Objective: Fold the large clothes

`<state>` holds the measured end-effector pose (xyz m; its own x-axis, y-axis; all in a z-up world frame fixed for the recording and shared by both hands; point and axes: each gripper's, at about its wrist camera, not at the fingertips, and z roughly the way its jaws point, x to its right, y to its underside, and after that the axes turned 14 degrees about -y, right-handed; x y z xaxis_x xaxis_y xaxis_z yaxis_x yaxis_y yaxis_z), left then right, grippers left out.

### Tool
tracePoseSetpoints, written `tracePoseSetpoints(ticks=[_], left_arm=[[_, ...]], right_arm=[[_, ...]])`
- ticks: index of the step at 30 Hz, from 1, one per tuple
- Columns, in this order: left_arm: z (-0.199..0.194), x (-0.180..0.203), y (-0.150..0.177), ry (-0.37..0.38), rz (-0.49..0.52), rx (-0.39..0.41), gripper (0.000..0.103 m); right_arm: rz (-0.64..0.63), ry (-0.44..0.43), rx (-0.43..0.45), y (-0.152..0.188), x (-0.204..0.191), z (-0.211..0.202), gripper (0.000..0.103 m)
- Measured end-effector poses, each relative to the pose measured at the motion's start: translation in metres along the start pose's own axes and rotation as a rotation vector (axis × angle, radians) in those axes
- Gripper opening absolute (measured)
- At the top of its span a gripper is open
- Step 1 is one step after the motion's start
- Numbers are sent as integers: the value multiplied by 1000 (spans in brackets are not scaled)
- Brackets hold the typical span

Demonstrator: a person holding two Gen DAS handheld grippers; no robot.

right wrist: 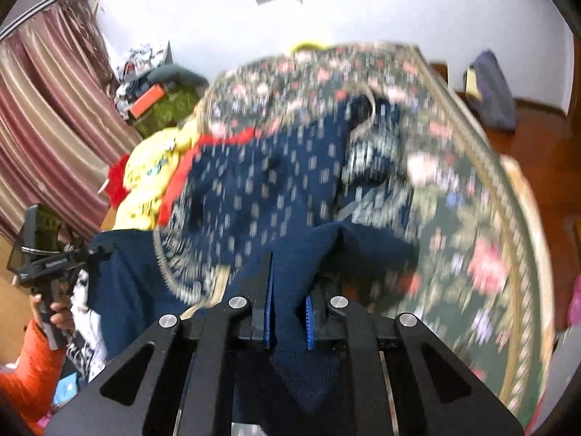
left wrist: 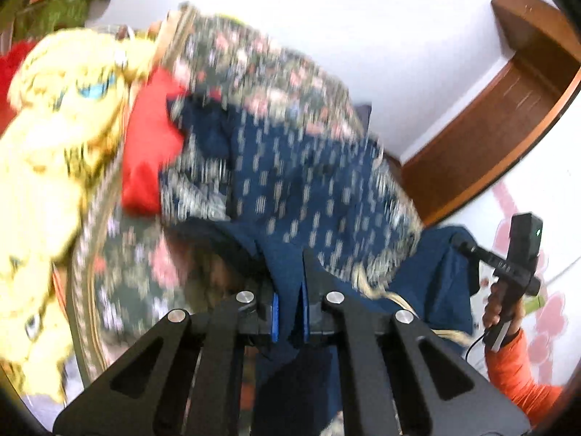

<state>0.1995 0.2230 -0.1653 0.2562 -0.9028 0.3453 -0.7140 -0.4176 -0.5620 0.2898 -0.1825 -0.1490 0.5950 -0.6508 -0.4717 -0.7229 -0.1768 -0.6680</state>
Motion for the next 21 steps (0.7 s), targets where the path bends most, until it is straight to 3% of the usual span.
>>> tracePoseSetpoints(ticks=[5,9,11,13,16,21], left_arm=[[14,-9,-65,-58,-67,93,8],[65,-34,-106,-125,-197,53,8],[96,-38,-116,-175,-198,22,8],[131,-38,-120,-258,-153,-21,8],[173,-41,-114,-327,-96,-88,10],[199,-59,-101,-284,-89,-139,13]], right_arm=[[18,54,70,-57,24,16,11],[82,73,84,-94,52,48,11],[88,116,44,-106,65,78,12],[76,168,-13,-110,76,108,12],[96,188,-83,-106,97,134,12],[98,134,-82,-94,114,132,12]])
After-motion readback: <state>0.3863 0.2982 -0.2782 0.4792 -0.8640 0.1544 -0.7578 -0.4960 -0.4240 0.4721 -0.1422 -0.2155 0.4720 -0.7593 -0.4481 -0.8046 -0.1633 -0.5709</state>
